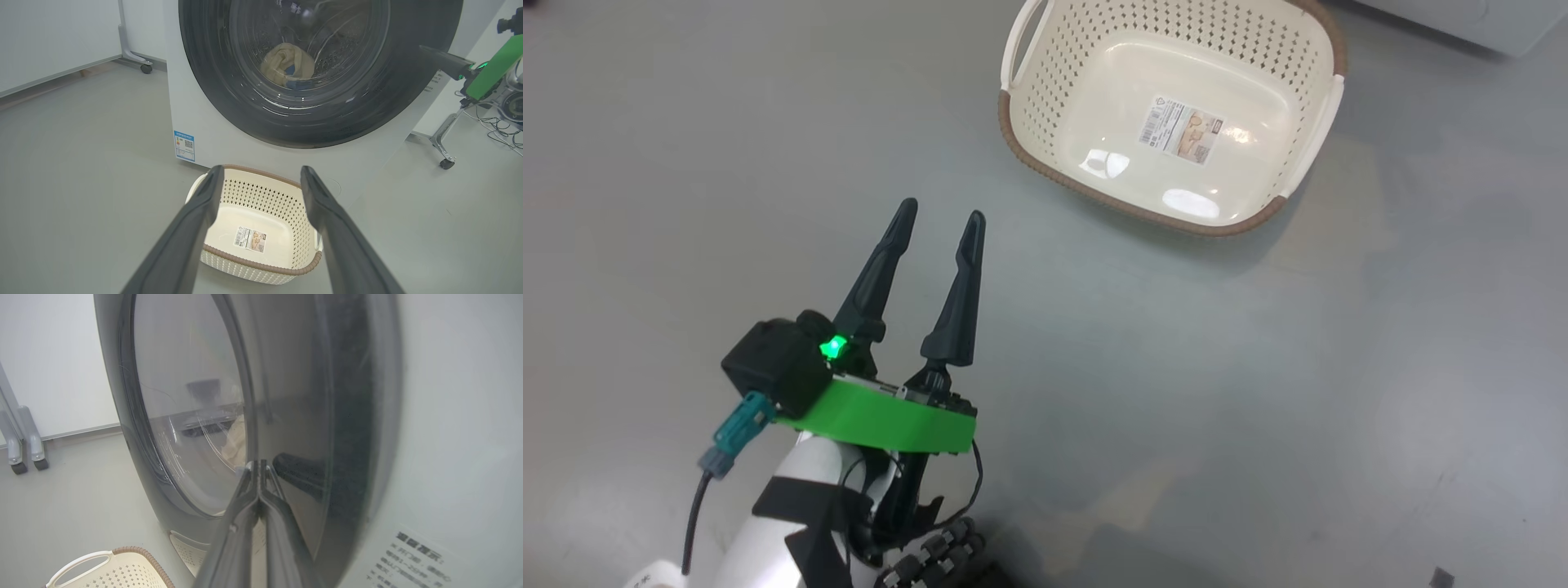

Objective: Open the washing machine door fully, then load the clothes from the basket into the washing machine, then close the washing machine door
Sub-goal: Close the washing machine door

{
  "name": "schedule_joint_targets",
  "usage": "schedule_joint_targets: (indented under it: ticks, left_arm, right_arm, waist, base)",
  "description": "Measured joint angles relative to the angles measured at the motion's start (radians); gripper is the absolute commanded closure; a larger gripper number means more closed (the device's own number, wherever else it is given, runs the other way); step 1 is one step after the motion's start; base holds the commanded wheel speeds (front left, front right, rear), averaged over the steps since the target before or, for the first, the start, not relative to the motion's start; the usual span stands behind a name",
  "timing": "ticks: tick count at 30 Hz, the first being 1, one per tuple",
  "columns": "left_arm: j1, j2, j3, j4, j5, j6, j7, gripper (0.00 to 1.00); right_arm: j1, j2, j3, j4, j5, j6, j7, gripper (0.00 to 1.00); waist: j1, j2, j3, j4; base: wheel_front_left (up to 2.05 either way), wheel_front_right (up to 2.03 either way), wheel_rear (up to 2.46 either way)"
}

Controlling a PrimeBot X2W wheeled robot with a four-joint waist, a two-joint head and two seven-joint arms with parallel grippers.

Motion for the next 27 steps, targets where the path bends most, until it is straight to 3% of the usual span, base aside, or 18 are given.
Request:
schedule_joint_targets:
  ticks: [6,13,27]
  left_arm:
    - [0.001,0.033,0.004,0.011,0.008,0.000,0.000,0.00]
    - [0.013,0.088,0.014,0.020,0.014,0.000,0.000,0.00]
    - [0.120,0.147,0.062,0.029,0.014,0.000,0.000,0.00]
  right_arm:
    - [0.164,0.016,0.102,-0.127,0.055,-0.008,0.000,1.00]
    - [0.353,0.037,0.138,-0.256,0.114,-0.008,0.000,1.00]
    - [0.723,0.095,-0.025,-0.429,0.131,-0.008,0.000,1.00]
  waist:
    - [0.0000,0.0000,-0.077,-0.052]
    - [-0.0001,0.0000,-0.184,-0.124]
    - [-0.0001,0.0001,-0.366,-0.282]
  base:
    - [0.00,0.00,0.00]
    - [0.00,0.00,0.00]
    - [0.00,0.00,0.00]
